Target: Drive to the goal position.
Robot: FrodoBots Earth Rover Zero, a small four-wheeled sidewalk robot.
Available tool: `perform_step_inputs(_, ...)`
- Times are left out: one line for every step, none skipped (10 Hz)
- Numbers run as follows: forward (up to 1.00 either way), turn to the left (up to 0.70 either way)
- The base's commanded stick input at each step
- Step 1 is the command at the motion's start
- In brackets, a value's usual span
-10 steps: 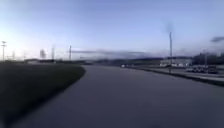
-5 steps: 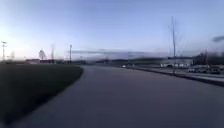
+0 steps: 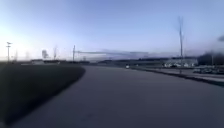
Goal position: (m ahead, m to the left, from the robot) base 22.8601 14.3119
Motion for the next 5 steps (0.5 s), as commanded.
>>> perform_step_inputs(1.0,0.2)
perform_step_inputs(1.0,0.08)
perform_step_inputs(1.0,0.09)
perform_step_inputs(1.0,0.18)
perform_step_inputs(1.0,0.15)
